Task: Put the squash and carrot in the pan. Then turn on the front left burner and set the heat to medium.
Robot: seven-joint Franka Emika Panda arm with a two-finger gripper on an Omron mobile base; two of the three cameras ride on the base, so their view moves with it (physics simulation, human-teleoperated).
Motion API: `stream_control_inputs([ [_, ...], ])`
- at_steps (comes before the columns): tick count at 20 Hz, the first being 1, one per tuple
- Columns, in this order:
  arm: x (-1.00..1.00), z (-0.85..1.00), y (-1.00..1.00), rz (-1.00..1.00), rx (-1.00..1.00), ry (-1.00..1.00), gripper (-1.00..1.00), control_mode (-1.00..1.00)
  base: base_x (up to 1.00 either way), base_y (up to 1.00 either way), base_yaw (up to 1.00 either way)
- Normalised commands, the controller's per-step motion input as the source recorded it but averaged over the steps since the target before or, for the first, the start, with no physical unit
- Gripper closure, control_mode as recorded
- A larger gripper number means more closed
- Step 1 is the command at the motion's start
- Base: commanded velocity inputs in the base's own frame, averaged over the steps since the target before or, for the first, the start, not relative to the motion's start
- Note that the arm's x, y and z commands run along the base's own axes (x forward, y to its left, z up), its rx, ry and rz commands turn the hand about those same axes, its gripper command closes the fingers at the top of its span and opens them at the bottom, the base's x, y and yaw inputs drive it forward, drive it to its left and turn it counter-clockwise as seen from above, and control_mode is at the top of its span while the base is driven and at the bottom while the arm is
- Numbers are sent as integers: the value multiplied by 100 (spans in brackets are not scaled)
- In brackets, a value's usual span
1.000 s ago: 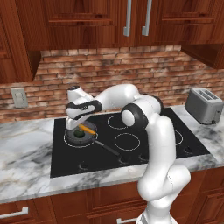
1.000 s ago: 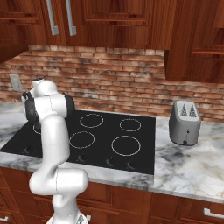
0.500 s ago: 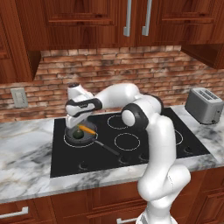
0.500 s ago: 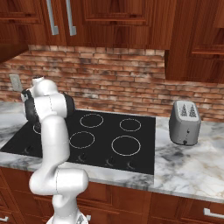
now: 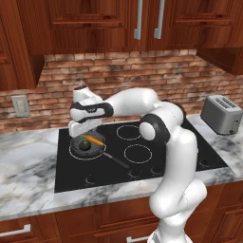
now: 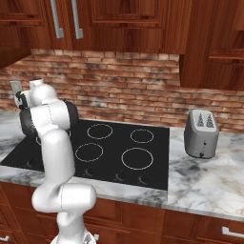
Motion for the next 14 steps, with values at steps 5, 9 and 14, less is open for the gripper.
stream_control_inputs([
  [5,-66,25,-38,-32,10,4,-100,-100,0,0,0],
  [9,-64,3,-38,-31,7,-1,-100,-100,0,0,0],
  [14,-72,1,-22,-23,4,-11,-100,-100,0,0,0],
])
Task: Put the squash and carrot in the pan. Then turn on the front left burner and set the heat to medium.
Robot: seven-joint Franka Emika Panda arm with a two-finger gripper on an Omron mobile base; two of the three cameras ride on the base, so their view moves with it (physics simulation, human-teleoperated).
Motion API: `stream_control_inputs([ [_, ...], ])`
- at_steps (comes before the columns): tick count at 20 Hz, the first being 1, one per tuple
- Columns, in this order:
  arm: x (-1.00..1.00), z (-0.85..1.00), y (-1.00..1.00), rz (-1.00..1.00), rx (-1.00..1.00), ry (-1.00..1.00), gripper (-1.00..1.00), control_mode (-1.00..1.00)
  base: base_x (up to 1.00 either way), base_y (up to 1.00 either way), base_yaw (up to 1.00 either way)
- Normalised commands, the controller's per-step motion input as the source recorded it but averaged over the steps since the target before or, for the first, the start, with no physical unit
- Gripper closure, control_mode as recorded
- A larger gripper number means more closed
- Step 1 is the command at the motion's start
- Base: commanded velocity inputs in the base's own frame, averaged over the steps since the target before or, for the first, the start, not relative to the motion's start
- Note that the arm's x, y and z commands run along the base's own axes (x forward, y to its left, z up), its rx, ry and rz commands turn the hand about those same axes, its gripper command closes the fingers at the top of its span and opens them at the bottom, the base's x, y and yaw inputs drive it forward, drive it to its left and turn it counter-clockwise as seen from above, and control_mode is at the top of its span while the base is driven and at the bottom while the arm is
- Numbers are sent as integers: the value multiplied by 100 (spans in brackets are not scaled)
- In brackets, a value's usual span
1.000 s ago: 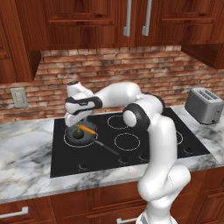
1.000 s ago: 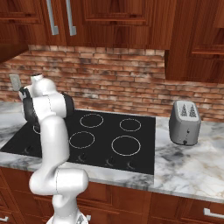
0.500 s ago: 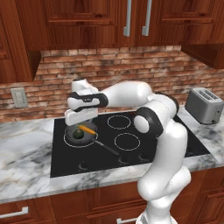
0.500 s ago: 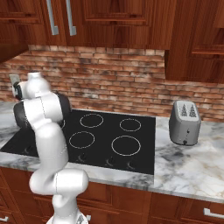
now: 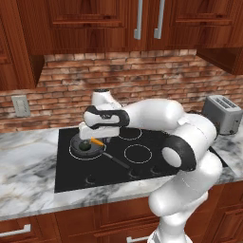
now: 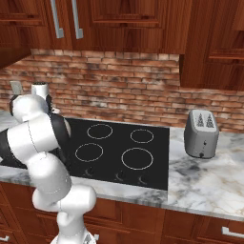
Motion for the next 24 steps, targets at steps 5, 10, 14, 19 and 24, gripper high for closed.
stream_control_inputs([
  [5,-71,19,-18,-23,3,-6,-100,-100,0,0,0],
  [10,-47,43,-6,-30,0,8,-100,-100,0,0,0],
  [14,-26,25,0,-36,0,19,-100,-100,0,0,0],
  [19,-19,-5,15,-28,0,12,-100,-100,0,0,0],
  [24,0,-29,44,4,-3,0,-100,-100,0,0,0],
])
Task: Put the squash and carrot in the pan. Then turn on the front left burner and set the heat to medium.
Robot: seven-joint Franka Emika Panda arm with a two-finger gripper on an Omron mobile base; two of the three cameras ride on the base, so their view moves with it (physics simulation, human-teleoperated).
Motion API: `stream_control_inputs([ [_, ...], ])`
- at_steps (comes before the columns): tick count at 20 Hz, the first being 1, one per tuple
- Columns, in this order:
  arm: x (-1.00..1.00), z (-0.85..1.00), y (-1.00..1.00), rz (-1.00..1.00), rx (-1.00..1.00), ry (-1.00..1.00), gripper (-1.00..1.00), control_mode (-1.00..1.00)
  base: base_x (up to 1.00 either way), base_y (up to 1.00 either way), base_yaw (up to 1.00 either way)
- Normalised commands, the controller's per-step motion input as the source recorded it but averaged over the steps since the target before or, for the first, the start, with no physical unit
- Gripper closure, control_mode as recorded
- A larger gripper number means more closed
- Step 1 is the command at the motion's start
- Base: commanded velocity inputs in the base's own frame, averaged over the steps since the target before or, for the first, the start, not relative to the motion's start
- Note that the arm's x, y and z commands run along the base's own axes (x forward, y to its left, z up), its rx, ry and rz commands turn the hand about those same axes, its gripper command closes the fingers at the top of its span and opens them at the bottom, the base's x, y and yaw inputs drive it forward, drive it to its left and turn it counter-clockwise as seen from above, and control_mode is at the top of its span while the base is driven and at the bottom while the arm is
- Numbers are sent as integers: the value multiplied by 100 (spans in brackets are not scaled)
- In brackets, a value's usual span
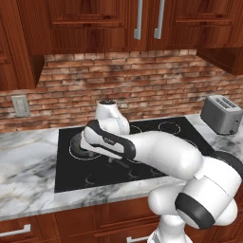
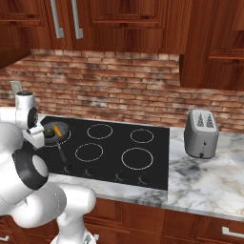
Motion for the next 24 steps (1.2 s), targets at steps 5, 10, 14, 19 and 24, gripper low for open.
stream_control_inputs([
  [5,0,-25,20,32,-5,1,-100,-100,0,0,0],
  [10,0,-17,8,29,-4,2,-100,-100,0,0,0],
  [14,12,-32,8,7,-4,0,-100,-100,0,0,0],
  [19,24,-38,7,-4,-1,0,-100,-100,0,0,0],
  [24,13,-20,16,-10,0,0,-100,-100,0,0,0],
])
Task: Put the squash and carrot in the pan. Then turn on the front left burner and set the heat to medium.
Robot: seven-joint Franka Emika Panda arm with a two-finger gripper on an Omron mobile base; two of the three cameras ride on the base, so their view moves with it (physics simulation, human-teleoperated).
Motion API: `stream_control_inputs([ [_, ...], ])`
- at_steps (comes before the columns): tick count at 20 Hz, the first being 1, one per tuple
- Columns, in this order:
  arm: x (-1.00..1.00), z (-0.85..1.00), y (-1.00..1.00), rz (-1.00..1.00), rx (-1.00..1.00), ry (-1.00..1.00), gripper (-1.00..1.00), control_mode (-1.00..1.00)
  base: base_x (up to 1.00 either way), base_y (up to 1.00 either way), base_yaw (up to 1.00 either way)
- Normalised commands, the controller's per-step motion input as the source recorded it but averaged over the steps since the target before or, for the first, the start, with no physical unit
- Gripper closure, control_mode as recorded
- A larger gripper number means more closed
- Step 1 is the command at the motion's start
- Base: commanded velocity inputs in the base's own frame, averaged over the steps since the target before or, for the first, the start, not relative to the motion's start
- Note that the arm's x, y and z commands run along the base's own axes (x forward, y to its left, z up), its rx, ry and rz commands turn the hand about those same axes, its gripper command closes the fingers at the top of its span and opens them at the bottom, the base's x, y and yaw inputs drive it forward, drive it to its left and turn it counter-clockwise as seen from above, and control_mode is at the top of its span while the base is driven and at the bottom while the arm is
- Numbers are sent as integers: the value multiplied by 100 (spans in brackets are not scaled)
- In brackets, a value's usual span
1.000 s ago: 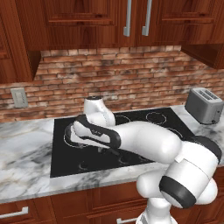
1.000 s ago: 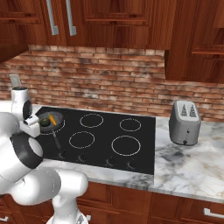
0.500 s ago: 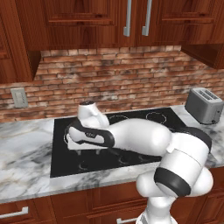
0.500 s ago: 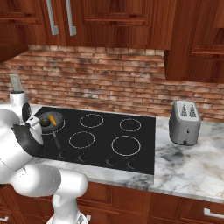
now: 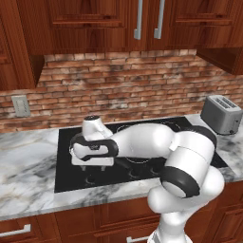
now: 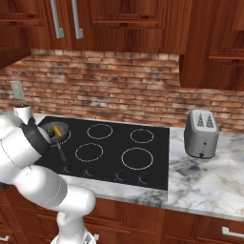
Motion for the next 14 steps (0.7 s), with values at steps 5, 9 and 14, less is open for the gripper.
stream_control_inputs([
  [5,0,-5,12,-5,0,3,-100,-100,0,0,0],
  [9,0,-18,0,-1,0,0,-100,-100,0,0,0],
  [14,1,-37,0,0,0,0,-100,-100,0,0,0],
])
